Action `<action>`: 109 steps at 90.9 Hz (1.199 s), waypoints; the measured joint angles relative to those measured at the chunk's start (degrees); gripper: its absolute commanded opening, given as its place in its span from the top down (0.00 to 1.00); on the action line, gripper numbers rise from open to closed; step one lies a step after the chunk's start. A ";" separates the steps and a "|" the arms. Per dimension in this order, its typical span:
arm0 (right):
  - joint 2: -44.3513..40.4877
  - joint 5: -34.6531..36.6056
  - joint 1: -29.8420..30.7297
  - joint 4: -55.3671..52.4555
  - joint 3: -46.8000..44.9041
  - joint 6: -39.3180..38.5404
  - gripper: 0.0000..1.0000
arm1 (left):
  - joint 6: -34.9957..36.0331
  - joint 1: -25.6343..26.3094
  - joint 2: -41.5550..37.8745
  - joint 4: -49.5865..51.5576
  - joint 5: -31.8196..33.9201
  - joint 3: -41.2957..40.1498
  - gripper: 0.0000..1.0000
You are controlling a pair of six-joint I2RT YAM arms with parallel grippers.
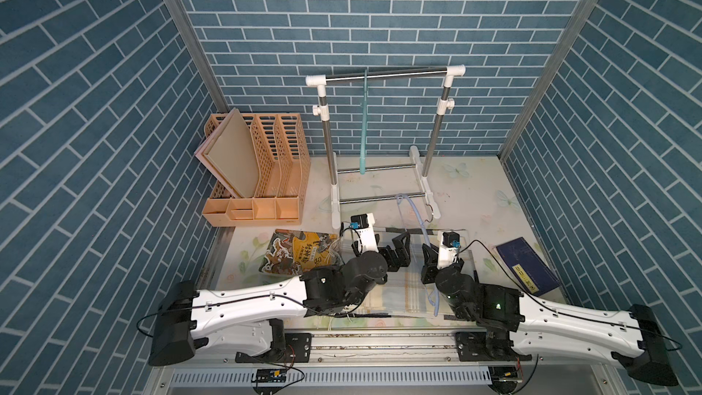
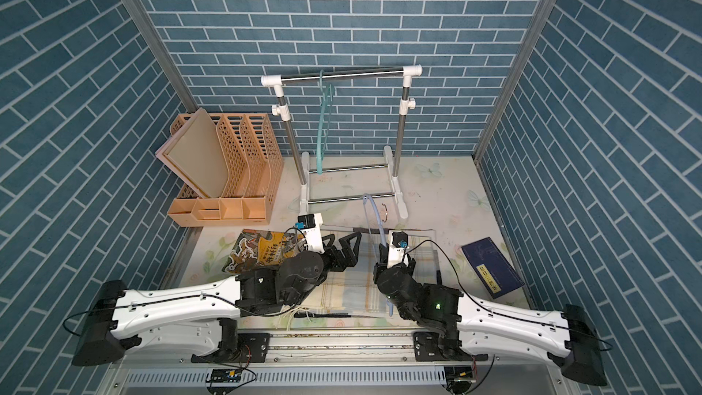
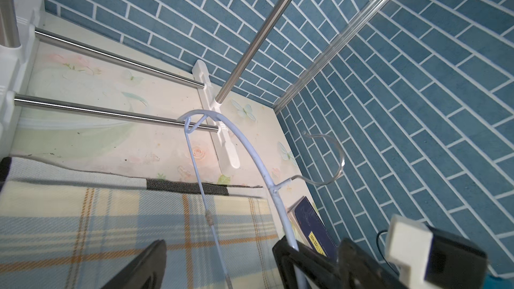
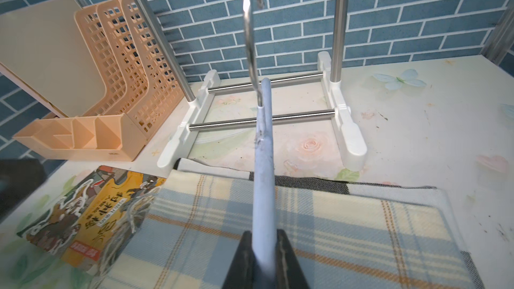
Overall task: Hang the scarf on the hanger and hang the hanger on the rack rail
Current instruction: Pick up the hanger from the clothesline.
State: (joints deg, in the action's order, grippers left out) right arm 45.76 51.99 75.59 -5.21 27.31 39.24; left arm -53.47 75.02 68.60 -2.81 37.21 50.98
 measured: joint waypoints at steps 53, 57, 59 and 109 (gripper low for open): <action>1.16 -0.13 0.26 7.43 -4.50 0.79 1.00 | 0.66 -2.36 16.44 7.08 -4.00 20.94 0.10; 1.64 -0.11 0.26 7.78 -4.98 0.70 1.00 | -0.28 -2.86 17.81 8.87 -4.07 23.04 0.10; 1.90 -0.09 0.26 7.87 -5.14 0.50 1.00 | -0.85 -3.08 18.51 9.81 -4.02 24.13 0.10; 6.21 1.49 0.90 13.90 -7.30 -5.14 1.00 | -8.76 -6.80 35.89 34.71 -4.76 48.02 0.25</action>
State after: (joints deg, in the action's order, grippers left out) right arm 51.96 53.47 76.49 8.69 20.01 34.11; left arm -62.24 68.23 104.49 31.90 32.45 99.00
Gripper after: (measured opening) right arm 0.141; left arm 0.779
